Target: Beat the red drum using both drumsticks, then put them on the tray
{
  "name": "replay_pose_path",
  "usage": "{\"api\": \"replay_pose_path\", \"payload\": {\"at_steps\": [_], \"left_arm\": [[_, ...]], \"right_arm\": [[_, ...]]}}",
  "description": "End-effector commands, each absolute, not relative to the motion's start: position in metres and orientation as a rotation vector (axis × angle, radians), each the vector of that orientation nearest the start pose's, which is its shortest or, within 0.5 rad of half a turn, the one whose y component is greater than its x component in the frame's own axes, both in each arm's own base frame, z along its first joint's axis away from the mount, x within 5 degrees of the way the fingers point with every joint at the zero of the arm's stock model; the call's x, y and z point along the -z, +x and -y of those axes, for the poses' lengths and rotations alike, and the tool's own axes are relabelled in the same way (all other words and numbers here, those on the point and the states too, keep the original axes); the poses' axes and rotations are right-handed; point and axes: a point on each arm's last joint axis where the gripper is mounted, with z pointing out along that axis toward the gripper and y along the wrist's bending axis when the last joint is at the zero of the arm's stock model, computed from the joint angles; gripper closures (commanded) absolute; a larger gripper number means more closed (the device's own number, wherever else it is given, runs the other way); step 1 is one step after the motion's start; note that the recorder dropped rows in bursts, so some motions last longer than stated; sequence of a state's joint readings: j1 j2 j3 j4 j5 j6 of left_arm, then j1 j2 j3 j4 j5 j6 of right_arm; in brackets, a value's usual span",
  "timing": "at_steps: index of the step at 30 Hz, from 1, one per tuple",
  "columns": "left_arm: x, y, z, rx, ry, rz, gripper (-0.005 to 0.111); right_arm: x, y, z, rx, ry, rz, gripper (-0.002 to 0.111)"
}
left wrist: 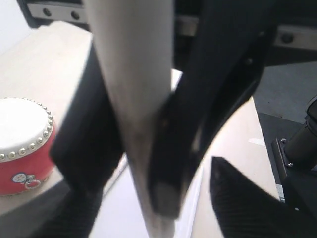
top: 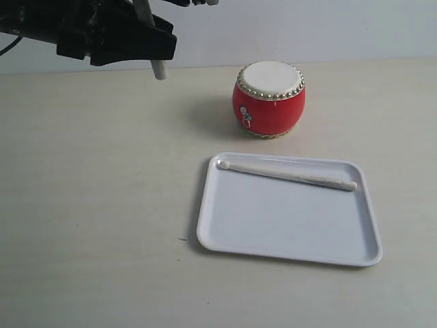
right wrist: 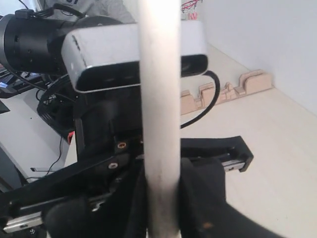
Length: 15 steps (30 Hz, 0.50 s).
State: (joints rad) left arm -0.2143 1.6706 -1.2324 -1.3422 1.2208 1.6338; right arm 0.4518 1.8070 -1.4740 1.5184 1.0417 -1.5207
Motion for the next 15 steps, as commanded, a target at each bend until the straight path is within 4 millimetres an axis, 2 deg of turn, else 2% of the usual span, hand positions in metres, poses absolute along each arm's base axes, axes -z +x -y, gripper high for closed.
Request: {"api": "replay_pose_path", "payload": {"at_steps": [1, 6, 11, 15], "left_arm": [[-0.305, 0.305, 0.153, 1.14, 1.27, -1.665, 0.03], [-0.303, 0.313, 0.141, 1.101, 1.209, -1.725, 0.035], [-0.304, 0.326, 0.106, 1.073, 1.056, -1.799, 0.041], [-0.305, 0.335, 0.077, 1.063, 0.903, -1.854, 0.062]], "right_arm": [[-0.351, 0.318, -0.239, -1.213, -1.072, -1.548, 0.108], [-0.359, 0.321, -0.231, -1.043, -1.016, -1.625, 0.108], [-0.363, 0.328, -0.215, -0.774, -0.926, -1.763, 0.108], [-0.361, 0.331, -0.203, -0.58, -0.912, -1.856, 0.108]]}}
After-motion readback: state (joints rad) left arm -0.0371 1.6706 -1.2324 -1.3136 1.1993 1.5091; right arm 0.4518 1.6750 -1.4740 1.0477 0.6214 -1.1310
